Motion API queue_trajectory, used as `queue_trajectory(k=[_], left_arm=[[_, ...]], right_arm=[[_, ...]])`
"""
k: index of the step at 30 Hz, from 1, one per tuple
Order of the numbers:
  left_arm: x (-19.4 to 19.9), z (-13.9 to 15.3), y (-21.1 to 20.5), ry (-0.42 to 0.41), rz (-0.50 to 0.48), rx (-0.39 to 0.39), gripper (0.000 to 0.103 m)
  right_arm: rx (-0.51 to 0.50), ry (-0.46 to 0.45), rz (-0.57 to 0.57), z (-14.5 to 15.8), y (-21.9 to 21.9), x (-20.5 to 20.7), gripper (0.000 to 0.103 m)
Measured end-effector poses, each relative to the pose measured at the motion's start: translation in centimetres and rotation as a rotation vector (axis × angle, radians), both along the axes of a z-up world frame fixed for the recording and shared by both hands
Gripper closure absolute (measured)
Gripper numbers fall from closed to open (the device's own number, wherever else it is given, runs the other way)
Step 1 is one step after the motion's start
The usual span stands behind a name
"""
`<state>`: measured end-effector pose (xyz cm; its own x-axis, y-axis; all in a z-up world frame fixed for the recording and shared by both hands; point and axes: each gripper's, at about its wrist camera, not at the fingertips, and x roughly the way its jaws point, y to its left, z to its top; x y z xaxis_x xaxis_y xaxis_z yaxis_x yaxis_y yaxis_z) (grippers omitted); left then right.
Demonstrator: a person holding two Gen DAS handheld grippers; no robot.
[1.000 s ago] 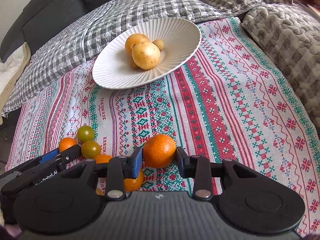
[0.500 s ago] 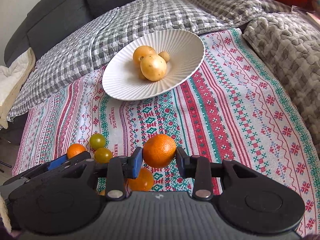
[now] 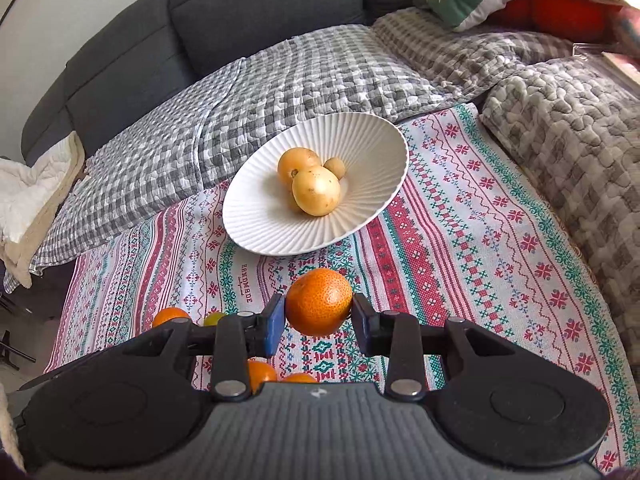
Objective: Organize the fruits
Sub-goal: 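Carry the orange in the right tool to the white bowl while the left tool carries another orange there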
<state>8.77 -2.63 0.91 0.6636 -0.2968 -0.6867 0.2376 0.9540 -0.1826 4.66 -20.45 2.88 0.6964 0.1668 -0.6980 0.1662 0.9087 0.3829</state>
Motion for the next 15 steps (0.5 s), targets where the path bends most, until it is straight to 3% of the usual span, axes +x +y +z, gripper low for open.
queue_trajectory(k=[8, 15], left_arm=[[2.4, 0.5, -2.6, -0.024, -0.049, 0.017, 0.079], [4.1, 0.4, -3.9, -0.043, -0.076, 0.027, 0.079]], right_arm=[[0.022, -0.031, -0.049, -0.4, -2.0, 0.4, 0.071], [0.155, -0.036, -0.13, -1.1, -5.0, 0.7, 0.071]])
